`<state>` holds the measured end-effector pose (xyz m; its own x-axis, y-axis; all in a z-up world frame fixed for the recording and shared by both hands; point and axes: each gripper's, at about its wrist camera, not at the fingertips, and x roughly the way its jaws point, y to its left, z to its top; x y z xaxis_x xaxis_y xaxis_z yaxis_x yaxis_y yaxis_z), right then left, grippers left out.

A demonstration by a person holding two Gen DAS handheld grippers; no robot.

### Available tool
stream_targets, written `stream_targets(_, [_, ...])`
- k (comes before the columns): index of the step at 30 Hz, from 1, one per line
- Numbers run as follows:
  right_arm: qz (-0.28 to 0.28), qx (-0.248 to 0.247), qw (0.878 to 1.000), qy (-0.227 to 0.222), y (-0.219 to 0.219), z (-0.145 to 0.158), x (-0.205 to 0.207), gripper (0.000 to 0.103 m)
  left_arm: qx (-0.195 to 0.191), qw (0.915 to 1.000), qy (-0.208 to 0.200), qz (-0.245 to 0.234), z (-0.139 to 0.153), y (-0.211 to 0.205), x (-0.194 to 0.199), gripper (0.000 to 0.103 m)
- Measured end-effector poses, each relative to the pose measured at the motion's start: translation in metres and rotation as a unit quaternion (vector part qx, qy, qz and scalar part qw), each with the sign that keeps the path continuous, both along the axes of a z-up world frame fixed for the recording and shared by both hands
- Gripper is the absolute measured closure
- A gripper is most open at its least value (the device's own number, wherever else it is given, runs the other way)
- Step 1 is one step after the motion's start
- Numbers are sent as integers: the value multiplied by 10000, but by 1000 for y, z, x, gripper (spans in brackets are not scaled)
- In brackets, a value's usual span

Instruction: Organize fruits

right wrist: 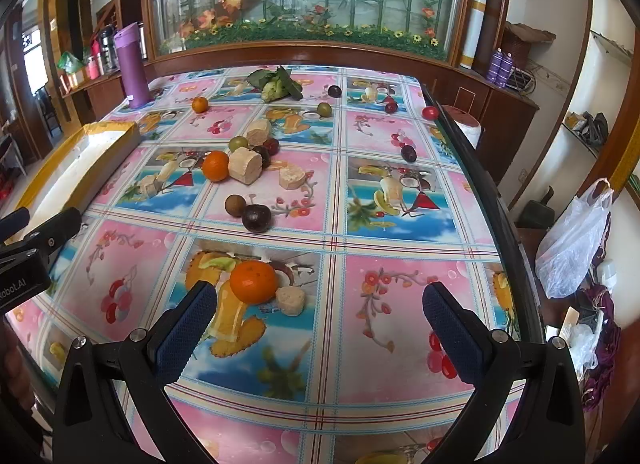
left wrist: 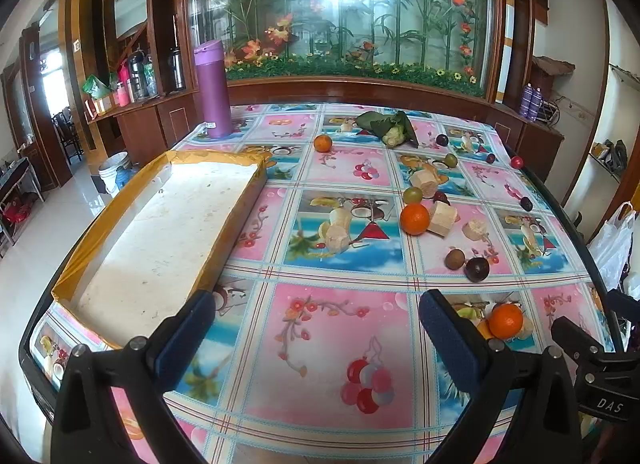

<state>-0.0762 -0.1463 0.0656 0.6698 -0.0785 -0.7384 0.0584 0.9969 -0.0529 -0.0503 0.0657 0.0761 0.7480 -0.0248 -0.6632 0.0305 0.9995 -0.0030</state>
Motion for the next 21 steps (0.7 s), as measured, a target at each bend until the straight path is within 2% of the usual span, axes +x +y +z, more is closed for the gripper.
stream_targets(21, [-5, 29, 10000, 85, 2, -1, 1, 0, -105, 9999, 76, -53, -5, 6, 2, 0])
